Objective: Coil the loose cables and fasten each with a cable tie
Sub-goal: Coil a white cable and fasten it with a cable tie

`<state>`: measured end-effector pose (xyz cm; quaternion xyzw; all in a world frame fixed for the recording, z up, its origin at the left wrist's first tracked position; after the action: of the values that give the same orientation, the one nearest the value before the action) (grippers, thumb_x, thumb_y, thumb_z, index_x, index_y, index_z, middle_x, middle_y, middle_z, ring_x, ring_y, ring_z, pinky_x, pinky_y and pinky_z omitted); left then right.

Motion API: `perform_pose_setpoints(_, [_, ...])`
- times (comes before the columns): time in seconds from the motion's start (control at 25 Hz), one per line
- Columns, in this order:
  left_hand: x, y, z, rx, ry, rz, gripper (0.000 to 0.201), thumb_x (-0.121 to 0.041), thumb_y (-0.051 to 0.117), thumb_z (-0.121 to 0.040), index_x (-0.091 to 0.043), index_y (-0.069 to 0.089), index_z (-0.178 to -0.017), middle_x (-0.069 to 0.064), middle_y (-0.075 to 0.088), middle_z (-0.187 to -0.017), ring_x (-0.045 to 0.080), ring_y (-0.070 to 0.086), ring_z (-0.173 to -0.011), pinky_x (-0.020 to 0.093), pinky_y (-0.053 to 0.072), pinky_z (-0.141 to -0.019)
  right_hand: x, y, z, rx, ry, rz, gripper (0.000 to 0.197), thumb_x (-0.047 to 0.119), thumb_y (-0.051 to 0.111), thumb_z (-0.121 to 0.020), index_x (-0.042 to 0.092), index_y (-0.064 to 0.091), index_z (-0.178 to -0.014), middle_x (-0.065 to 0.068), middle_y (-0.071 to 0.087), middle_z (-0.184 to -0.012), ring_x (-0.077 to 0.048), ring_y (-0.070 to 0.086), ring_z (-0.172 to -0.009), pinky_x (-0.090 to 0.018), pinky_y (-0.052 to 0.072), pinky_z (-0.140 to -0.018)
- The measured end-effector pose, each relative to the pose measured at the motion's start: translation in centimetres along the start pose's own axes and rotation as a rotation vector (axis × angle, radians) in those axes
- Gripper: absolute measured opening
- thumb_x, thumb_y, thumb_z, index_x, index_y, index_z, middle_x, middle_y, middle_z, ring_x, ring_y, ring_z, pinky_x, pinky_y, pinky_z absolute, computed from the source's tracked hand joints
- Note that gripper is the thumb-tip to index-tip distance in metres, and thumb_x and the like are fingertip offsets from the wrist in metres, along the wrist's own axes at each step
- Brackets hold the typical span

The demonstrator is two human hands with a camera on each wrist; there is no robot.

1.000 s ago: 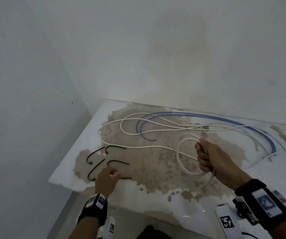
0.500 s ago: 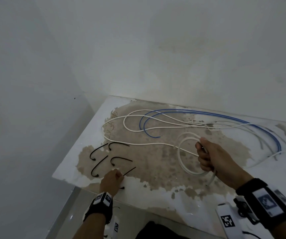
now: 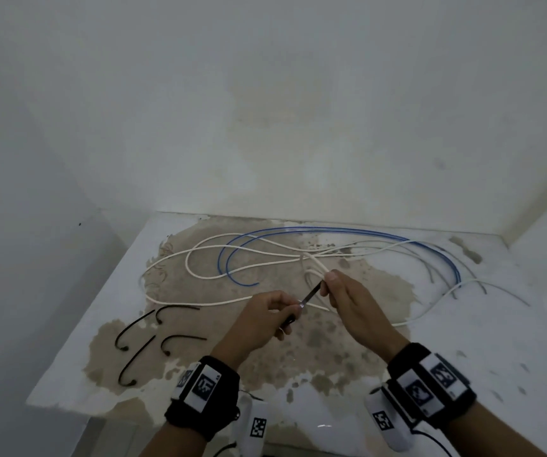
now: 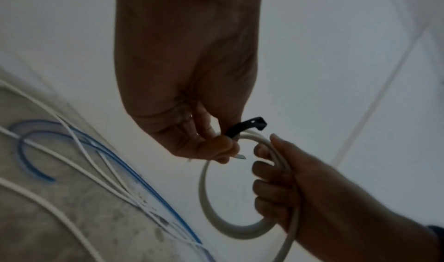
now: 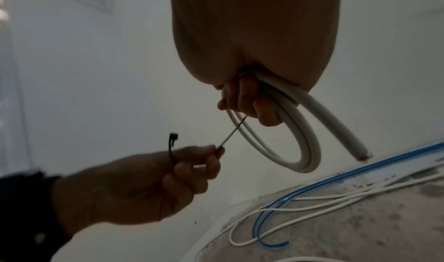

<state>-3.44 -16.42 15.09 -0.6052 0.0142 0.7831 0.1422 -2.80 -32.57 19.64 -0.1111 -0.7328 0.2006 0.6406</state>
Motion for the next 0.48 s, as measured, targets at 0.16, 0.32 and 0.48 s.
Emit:
perform_pose_setpoints(0.16, [-1.8,2.1,-1.0,0.006,-0.044,0.213,0.016,-0.011,0.061,-0.093,0.003,0.068,-0.098,0.002,0.065,-0.072,0.008,0.051,-0.049,0.02,0.042,-0.045,-1.0,-1.1,1.2,-0.07,0.029,0.036,0.052,0.043,0.032,-0.107,0.022,0.062,-0.069,0.004,0.044,-0.056,-0.009,0.042,-0.053,-0.027,0.033,-0.056])
perform_pose_setpoints(0.32, [-2.8,4.4,-1.4,0.074,-0.078,0.262,0.022,-0.012,0.06,-0.094,0.005,0.068,-0.105,0.003,0.066,-0.076,0.007,0.051,-0.05,0.018,0.043,-0.047,-1.5,-3.1,1.4,-0.159,0.025,0.038,0.039,0.048,0.032,-0.105,0.032,0.066,-0.095,0.011,0.057,-0.065,-0.005,0.05,-0.058,-0.029,0.039,-0.059])
perform_pose_setpoints(0.48, [-3.8,6.1,-1.0,0.109,-0.116,0.344,0.026,-0.015,0.051,-0.099,-0.001,0.069,-0.109,0.01,0.074,-0.095,0.01,0.061,-0.059,0.019,0.05,-0.054,-2.3,-4.9,1.3,-0.299,0.053,-0.053,0.023,0.037,0.048,-0.103,0.041,0.068,-0.115,0.017,0.071,-0.093,-0.003,0.065,-0.083,-0.03,0.052,-0.071])
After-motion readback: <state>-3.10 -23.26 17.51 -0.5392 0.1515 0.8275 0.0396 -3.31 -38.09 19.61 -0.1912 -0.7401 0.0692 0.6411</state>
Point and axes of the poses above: each hand's wrist, its own z-axis away from the middle knuckle, its own y-axis out of the palm, x = y × z, the point moved 9 cm from there along -z, towards the middle knuckle
